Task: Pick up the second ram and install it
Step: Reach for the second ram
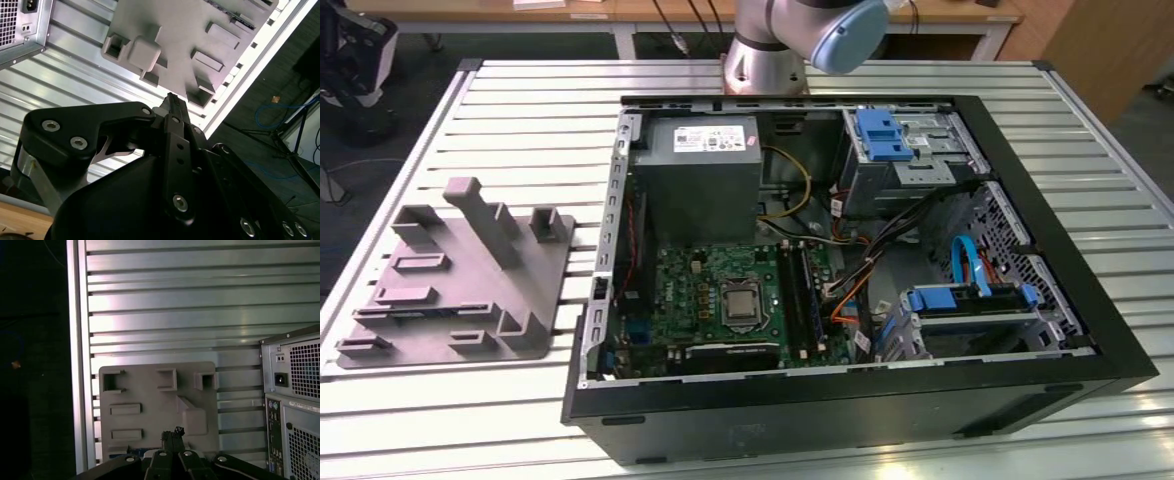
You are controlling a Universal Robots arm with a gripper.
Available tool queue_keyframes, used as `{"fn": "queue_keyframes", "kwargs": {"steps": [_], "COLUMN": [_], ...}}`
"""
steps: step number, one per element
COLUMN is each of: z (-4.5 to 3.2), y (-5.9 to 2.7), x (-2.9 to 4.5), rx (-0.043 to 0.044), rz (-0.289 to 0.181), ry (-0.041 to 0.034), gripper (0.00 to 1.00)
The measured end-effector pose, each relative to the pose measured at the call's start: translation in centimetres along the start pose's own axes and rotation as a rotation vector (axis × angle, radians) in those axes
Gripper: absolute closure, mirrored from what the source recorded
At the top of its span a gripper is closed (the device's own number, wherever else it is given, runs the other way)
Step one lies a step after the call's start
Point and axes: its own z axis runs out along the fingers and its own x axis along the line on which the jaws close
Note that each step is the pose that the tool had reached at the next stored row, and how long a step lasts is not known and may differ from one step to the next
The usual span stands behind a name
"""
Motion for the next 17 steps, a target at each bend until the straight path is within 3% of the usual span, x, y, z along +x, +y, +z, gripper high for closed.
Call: {"fn": "queue_keyframes", "kwargs": {"steps": [13, 17], "z": [0.07, 0.11], "y": [-0.16, -0.18], "x": [1.87, 2.06], "rx": [0.0001, 0.0000], "rz": [0.000, 0.000], "ry": [0.0001, 0.0000], "gripper": [0.90, 0.90]}}
